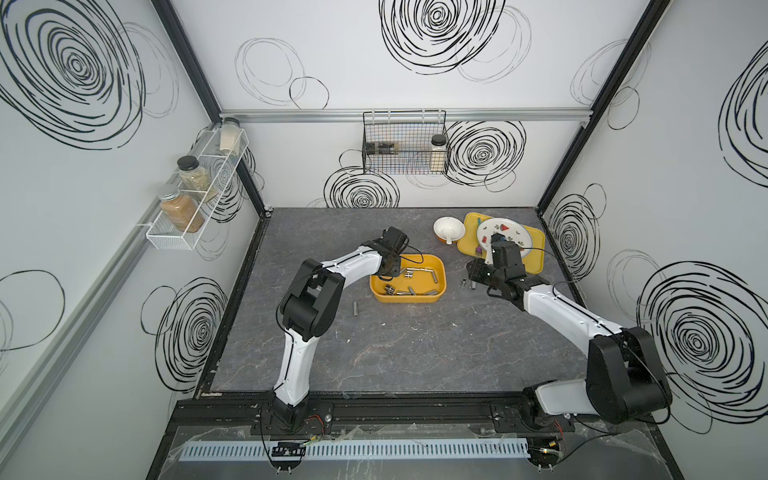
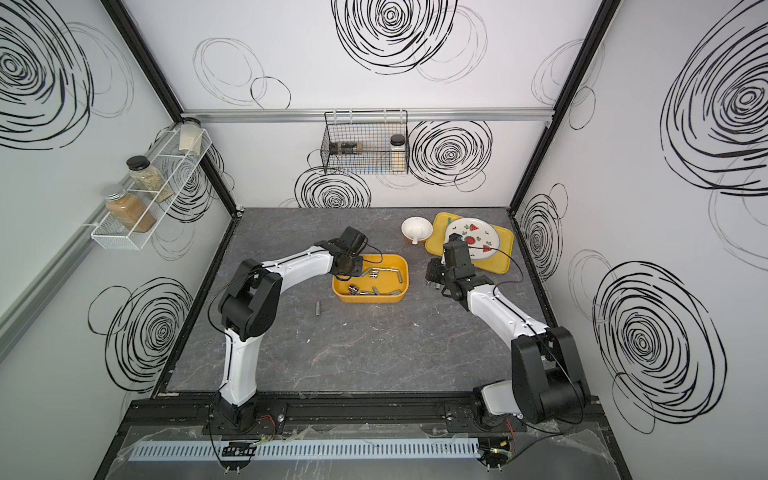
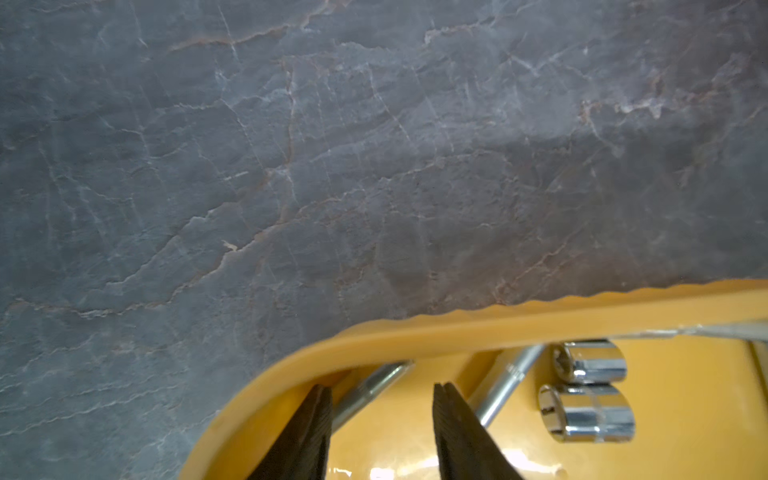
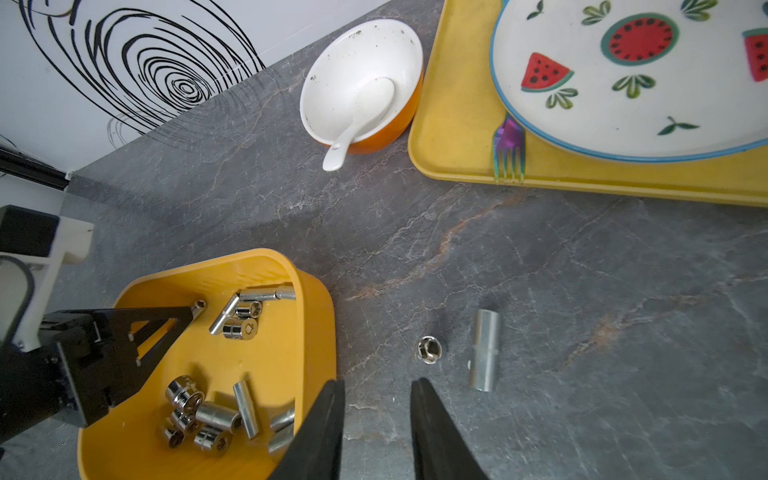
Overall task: Take out the socket from the storage box
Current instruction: Pick up the socket head from the storage box.
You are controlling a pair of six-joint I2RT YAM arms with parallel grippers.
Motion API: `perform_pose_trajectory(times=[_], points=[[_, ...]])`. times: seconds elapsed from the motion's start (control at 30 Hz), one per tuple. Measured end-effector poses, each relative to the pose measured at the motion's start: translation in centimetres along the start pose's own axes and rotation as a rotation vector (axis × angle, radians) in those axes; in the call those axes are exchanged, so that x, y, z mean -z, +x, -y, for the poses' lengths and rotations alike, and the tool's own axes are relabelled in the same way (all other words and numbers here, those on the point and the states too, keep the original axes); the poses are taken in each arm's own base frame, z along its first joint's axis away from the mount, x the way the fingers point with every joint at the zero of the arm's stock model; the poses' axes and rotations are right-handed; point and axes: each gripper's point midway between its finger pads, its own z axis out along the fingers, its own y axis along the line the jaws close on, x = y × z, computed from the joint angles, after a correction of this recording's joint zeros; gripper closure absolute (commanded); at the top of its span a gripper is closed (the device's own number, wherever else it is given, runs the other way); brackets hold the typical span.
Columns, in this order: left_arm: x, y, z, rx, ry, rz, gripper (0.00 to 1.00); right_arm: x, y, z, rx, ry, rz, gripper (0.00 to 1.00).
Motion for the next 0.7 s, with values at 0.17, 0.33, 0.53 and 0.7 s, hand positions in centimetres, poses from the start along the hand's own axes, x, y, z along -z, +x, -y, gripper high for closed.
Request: perform_pose_trajectory(times=[0.17,0.33,0.53,0.7], points=[[-1.1,0.4,0.4,0.003,0.001,-0.018,0.53,0.0,-0.1,-0.2,0.000,-0.008,0.002,0.68],[-1.7,0.9,0.8,0.024,0.020,-0.037,0.53,0.0,0.0,-0.3,0.002,-0.012,0.000,0.68],[-1.9,0.7,1.2,0.056,0.047,-0.024,0.65,-0.1,0.2,-0.4,0.004,-0.012,-0.005,0.68],[-2.0,0.4,1.3,0.079,0.055,-0.009,0.78,-0.2,0.2,-0.4,0.005,-0.013,-0.004,0.68]])
